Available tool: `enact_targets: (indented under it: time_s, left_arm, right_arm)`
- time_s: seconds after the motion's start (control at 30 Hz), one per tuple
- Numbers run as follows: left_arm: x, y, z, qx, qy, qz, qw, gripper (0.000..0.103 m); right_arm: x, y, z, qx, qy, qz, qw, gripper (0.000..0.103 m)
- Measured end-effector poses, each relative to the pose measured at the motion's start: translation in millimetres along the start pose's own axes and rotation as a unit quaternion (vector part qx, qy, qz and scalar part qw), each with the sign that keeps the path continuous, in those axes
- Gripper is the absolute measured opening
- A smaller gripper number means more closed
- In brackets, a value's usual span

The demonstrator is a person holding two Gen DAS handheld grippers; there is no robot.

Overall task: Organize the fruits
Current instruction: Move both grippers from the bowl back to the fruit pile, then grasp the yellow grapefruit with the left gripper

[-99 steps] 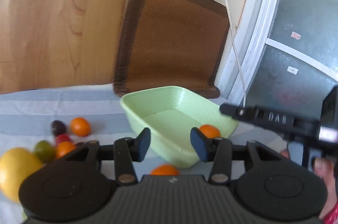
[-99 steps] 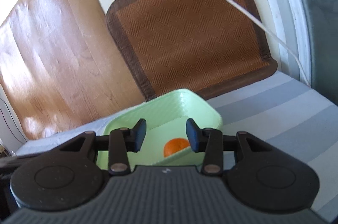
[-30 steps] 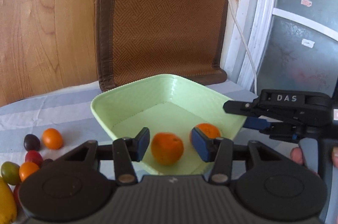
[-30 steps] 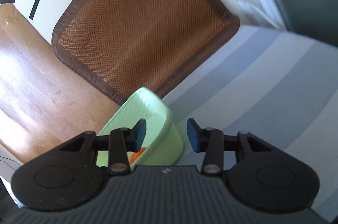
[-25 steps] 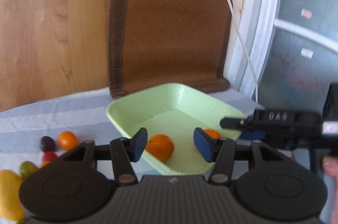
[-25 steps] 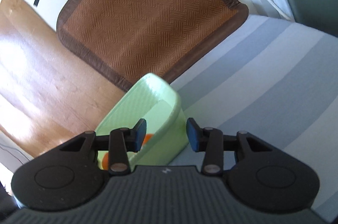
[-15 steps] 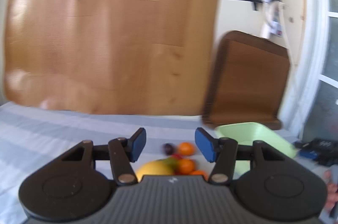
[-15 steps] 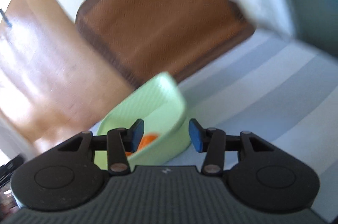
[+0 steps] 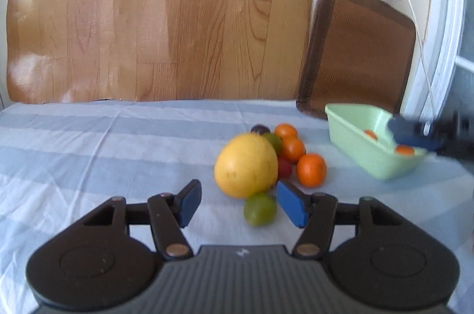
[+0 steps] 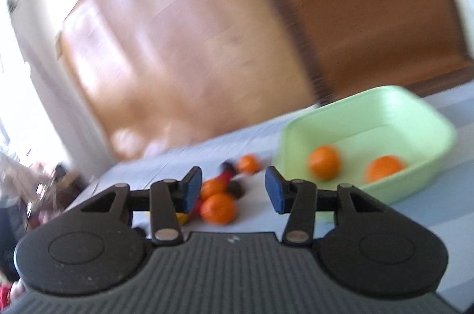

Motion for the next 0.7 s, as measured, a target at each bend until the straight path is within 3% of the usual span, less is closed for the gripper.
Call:
enact_targets:
  time_s: [0.1,0.2,0.37,0.43,0.57,0.7]
  left_arm:
    - [21.5,-20.4,2.4,-0.051,0.003,-0.074,0.9959,0.080]
    - [32.9,-39.9,-0.8,-0.097,0.019,-0.126,0.9871,0.080]
    - [33.4,-49.6,11.6,-0.117,0.011,-0.138,0.9835,0.079]
    - [34.1,-52.6,20.7,-0.118,0.006,-0.132,0.9842,0.075]
    - [33.8,-77.4,35.3,-0.117,0.004,-0.165,0.9793,0.076]
    - [28.7,-100.0,47.7,-0.113,-0.002,-0.204,0.9725,0.073]
  right_arm:
    - [-9.9,-35.1,22.9,0.018,-0.037,-0.049,0.998,0.050]
    - [-17.0,-54.6,44.4,0.028,-0.067,-0.079,0.994,0.050]
    - [-24.5,-83.7,86.6,-0.007,-0.093,-0.137,0.986,0.050]
    - [-24.0,-93.0,94.6,-0.027,-0.079,-0.159,0.984,0.054]
    - [-24.1,-121.6,97.4,-0.007,-0.051,-0.225,0.973,0.053]
    - [-33.0,-115.7,125.1,-0.027,-0.063,-0.239,0.969,0.056]
Point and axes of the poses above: each gripper's, at about its wrist camera, not at the fingertips, and z roughly the way its jaws point, y to its right, x to its top, the point moved 5 cm from there along z, roughly the way its jaws point, and after that the axes turned 7 degrees about -x, right-handed, at the moved point
